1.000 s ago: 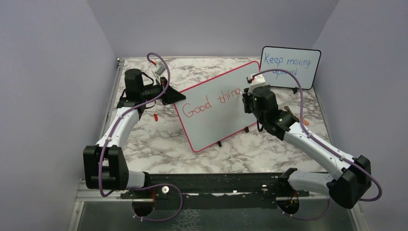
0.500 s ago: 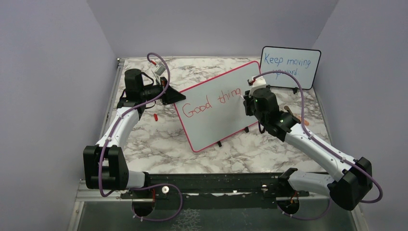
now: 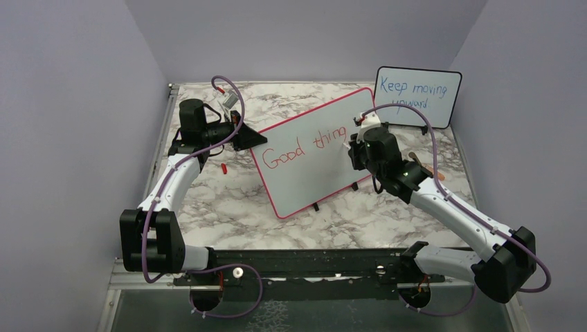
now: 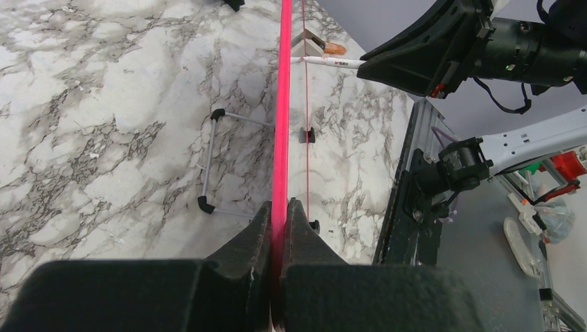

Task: Write a sentence on the whiteboard

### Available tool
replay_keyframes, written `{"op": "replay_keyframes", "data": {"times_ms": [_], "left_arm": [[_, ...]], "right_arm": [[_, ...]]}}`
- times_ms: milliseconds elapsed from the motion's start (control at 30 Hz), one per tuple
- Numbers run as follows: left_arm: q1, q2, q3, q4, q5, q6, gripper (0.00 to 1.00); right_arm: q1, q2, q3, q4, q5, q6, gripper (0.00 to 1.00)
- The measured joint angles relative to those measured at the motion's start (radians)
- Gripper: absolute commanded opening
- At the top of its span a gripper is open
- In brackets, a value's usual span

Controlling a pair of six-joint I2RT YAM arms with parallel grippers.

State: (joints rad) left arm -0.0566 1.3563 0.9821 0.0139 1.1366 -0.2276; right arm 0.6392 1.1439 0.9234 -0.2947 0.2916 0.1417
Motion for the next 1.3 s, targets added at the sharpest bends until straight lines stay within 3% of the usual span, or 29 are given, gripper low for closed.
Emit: {"op": "replay_keyframes", "data": {"times_ms": [867,1300], "left_arm": [[0.000,0.000,0.002,0.000,0.000,0.004,0.00],[0.000,0.000,0.002,0.000,0.000,0.004,0.00]], "right_arm": [[-0.003,-0.071,0.003,0.003,0.036,0.012,0.01],[-0.043,-0.038,0.039,0.086,0.071,-0.036,0.01]]}}
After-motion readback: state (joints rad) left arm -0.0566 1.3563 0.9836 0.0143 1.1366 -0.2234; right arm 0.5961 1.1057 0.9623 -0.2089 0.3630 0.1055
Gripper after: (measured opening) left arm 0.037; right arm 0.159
